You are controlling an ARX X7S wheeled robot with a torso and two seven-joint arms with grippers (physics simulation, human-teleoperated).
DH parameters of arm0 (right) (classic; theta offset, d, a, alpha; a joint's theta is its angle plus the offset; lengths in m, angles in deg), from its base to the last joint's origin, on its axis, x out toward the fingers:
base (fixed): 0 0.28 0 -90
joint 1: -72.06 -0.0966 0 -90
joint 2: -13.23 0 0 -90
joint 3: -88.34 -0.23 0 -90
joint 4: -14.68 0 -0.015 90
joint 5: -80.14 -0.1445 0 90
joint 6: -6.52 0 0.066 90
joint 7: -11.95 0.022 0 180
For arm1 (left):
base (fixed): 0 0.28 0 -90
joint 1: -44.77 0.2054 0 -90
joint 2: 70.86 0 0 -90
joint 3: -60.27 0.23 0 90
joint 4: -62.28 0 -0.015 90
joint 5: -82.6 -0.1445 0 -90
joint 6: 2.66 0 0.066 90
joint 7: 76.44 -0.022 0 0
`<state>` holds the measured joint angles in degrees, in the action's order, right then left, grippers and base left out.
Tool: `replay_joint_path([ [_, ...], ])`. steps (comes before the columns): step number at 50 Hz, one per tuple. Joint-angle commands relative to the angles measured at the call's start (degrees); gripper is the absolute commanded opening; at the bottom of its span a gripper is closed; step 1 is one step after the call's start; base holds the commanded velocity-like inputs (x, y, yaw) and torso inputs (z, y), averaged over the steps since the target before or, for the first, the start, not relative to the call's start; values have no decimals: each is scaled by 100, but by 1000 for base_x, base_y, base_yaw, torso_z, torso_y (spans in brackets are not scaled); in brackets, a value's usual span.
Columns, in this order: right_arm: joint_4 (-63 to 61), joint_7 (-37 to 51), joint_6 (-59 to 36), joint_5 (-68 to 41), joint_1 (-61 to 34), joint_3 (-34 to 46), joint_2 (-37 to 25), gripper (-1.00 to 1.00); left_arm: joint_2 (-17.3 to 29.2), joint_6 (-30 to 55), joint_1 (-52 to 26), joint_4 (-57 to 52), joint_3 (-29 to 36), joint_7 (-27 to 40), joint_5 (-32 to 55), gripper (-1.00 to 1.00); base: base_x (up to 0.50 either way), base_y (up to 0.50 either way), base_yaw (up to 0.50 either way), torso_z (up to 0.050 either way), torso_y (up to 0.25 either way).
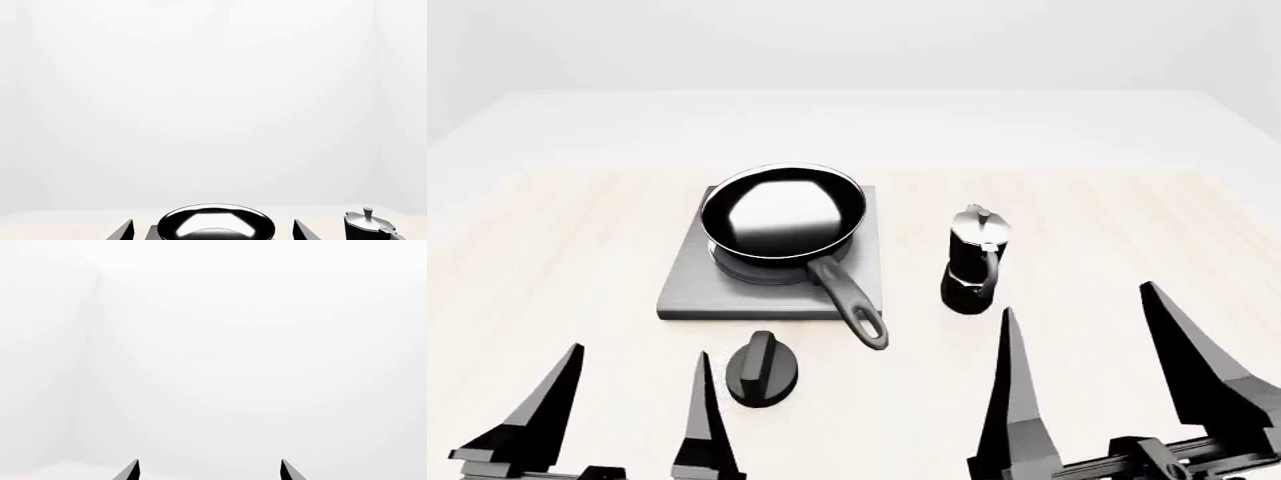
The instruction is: Put the frying pan on the stove.
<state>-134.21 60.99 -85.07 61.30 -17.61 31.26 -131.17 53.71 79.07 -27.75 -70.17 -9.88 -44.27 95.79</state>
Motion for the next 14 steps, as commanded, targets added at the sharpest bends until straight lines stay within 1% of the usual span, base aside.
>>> replay_joint_path([
  [1, -107, 648, 362, 163, -303, 631, -572, 100, 69, -87, 162, -172, -29, 50, -107, 100, 0, 0, 0, 0, 0],
  [7, -107, 1410, 760, 326, -1214, 1868, -1155, 100, 125, -167, 290, -291, -34, 60, -176, 100, 0, 0, 0, 0, 0],
  [14, -110, 2095, 1004, 489, -2611, 3527, -1516, 100, 172, -255, 397, -381, -58, 80, -219, 100, 0, 0, 0, 0, 0],
])
